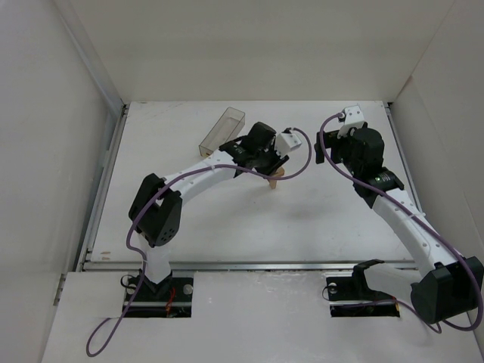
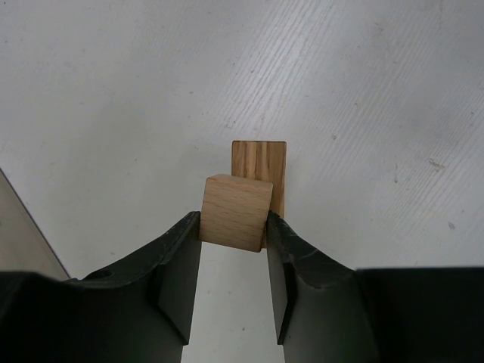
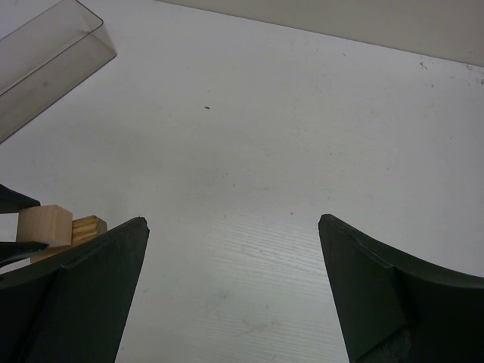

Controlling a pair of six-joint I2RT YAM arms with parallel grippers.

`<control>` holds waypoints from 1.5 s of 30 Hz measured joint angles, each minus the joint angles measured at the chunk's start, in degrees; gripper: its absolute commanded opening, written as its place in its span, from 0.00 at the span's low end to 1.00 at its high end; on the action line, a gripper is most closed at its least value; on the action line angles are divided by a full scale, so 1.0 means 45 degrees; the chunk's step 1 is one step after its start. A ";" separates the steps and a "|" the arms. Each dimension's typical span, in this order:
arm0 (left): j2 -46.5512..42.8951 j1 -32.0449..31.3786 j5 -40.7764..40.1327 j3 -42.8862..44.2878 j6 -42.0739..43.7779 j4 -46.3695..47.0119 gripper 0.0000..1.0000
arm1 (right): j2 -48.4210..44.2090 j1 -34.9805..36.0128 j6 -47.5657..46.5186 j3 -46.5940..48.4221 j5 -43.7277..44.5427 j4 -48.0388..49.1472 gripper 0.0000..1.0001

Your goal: Build the wood block tower

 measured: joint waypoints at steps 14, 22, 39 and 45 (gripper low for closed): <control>0.0000 -0.0296 -0.0189 -0.0015 -0.0282 0.0194 0.00 | 0.0000 0.0000 -0.0005 0.0000 0.0000 0.0000 1.00; 0.0000 -0.0296 -0.0452 -0.0083 -0.0291 0.0204 0.00 | 0.0000 0.0000 -0.0005 0.0000 0.0000 0.0000 1.00; -0.0597 -0.0039 -0.1564 0.0777 -0.0690 -0.0651 0.00 | -0.1705 0.0000 0.1336 -0.1967 -0.0612 0.1146 0.91; -0.1588 0.0486 -0.2229 0.0831 -0.0865 -0.0928 0.00 | -0.2555 0.0209 0.3206 -0.5916 -0.1841 0.3497 0.81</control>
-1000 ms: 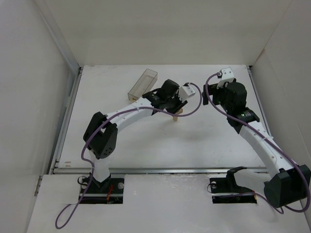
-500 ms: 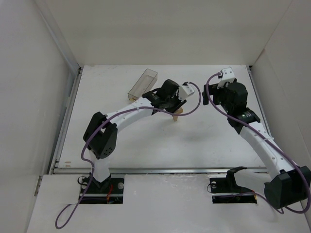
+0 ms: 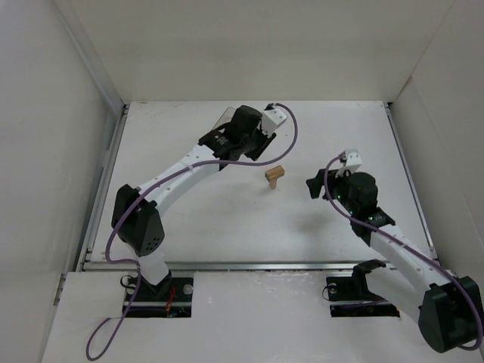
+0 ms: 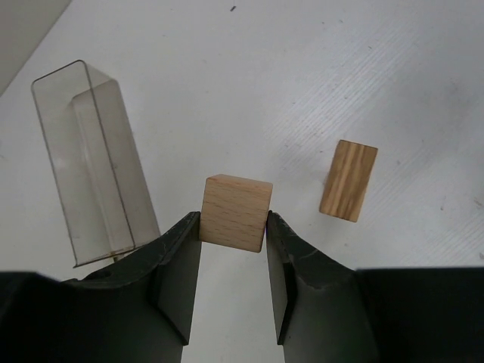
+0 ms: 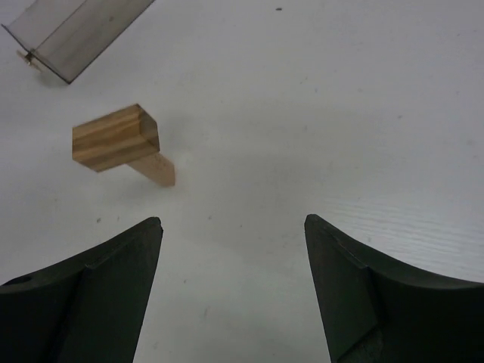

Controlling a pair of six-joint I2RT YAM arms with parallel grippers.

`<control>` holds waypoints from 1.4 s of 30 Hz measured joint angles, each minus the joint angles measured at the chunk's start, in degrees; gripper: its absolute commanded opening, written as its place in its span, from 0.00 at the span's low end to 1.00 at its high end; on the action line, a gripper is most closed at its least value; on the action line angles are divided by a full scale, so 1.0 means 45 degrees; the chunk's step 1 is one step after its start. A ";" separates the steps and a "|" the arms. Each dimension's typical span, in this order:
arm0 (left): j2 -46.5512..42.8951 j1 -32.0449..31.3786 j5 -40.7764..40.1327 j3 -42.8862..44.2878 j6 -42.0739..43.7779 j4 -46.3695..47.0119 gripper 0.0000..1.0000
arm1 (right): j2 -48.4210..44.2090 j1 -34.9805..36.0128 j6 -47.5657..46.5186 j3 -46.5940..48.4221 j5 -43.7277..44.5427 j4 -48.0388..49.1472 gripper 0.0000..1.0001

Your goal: Build the wood block tower

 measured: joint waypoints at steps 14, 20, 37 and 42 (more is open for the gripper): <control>-0.1535 0.1477 -0.0865 -0.0423 0.0010 -0.0267 0.00 | -0.0680 0.3740 0.0369 -0.4532 0.0117 0.6183 0.83; -0.2866 0.1991 -0.0869 -0.1137 0.0170 -0.0296 0.00 | 0.2482 0.5673 0.0073 -0.4444 0.1846 0.9374 0.83; -0.3439 0.2050 -0.0583 -0.1545 0.0267 -0.0131 0.00 | 1.0346 0.6824 -0.0884 -0.2929 0.5440 1.3950 0.70; -0.3453 0.2161 -0.0573 -0.1545 0.0262 -0.0102 0.00 | 1.1181 0.6756 -0.0976 -0.2618 0.5547 1.4158 0.68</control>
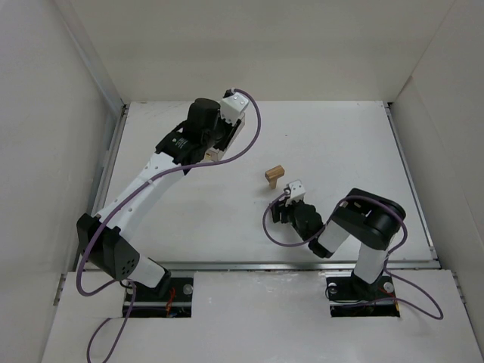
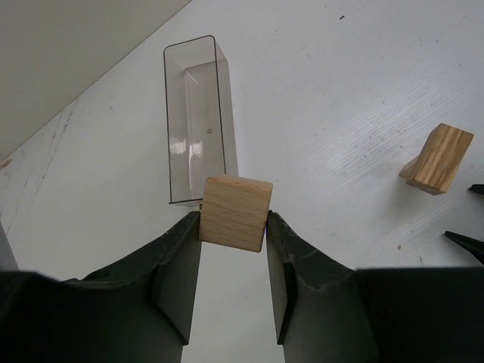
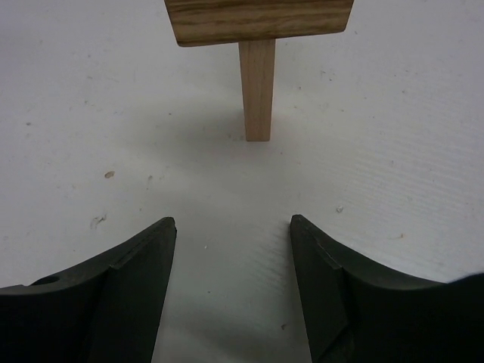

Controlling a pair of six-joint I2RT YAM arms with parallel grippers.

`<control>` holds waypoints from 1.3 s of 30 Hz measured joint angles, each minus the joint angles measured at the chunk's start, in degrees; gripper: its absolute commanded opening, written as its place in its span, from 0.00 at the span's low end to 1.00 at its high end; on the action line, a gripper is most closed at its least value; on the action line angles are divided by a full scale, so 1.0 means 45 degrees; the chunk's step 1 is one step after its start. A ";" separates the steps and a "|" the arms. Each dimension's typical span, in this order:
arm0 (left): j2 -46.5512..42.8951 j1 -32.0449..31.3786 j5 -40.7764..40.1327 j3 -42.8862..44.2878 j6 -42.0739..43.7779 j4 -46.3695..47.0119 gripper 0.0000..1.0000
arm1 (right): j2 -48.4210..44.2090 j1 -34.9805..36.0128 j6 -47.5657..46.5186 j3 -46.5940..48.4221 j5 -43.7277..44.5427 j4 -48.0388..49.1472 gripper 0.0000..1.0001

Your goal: Build the wood block tower

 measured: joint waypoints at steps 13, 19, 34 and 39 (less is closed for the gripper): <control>0.0000 0.0141 0.0000 0.0000 0.0005 0.0272 0.00 | 0.1243 -0.0991 0.0015 0.0991 -0.0597 0.0627 0.65; 0.0000 0.0141 -0.0005 0.0000 0.0010 0.0272 0.00 | 0.1608 -0.1316 0.0015 0.1365 -0.1243 0.0801 0.60; 0.0000 0.0296 -0.0010 0.0000 0.0107 0.0374 0.00 | 0.2152 -0.1549 0.0248 0.1899 -0.1904 0.1093 0.52; 0.0005 0.0301 -0.0010 0.0000 0.0189 0.0437 0.00 | 0.2229 -0.1622 0.0296 0.1953 -0.2001 0.1127 0.49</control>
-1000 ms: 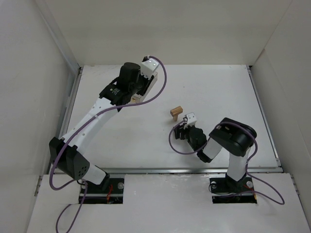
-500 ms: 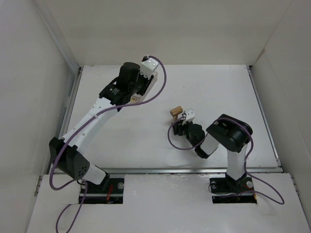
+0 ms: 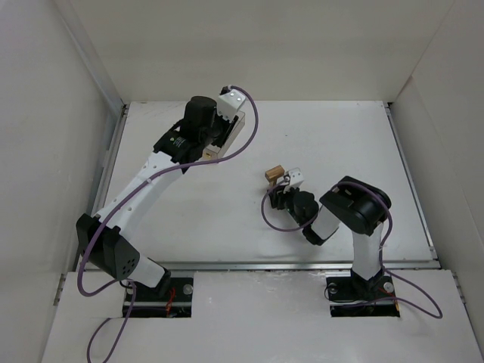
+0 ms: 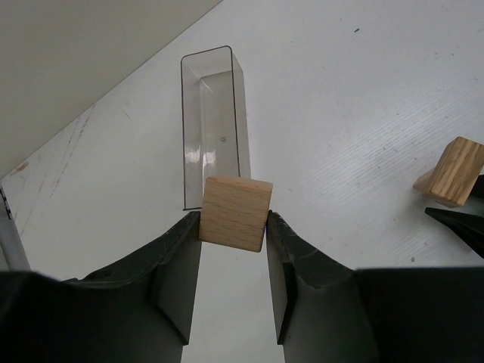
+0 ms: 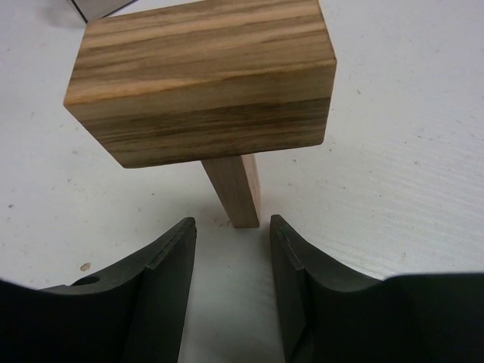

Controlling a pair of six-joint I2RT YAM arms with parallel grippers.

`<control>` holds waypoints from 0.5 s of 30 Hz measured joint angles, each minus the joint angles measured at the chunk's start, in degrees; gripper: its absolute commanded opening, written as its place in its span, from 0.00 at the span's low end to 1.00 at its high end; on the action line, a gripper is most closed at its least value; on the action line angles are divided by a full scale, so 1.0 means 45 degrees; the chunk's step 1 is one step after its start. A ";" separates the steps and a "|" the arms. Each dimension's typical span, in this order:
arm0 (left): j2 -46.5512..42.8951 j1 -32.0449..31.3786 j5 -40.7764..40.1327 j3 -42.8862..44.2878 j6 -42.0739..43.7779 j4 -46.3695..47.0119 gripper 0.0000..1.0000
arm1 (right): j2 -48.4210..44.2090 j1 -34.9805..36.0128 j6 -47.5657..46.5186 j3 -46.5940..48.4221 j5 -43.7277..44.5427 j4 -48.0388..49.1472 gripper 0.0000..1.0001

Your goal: Build the wood block tower

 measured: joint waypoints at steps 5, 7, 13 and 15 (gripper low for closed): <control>0.0000 0.0000 0.0000 0.0000 0.0049 0.0015 0.00 | 0.0005 -0.0107 0.0044 0.0005 -0.0350 0.0019 0.46; 0.0000 0.0000 0.0000 0.0000 0.0053 0.0015 0.00 | 0.0005 -0.0155 0.0044 0.0005 -0.0491 0.0019 0.45; 0.0000 0.0000 0.0000 0.0000 0.0058 0.0029 0.00 | 0.0024 -0.0160 0.0049 0.0068 -0.0918 0.0010 0.44; 0.0000 0.0000 0.0000 0.0000 0.0058 0.0034 0.00 | 0.0029 -0.0160 0.0049 0.0068 -0.1030 0.0010 0.44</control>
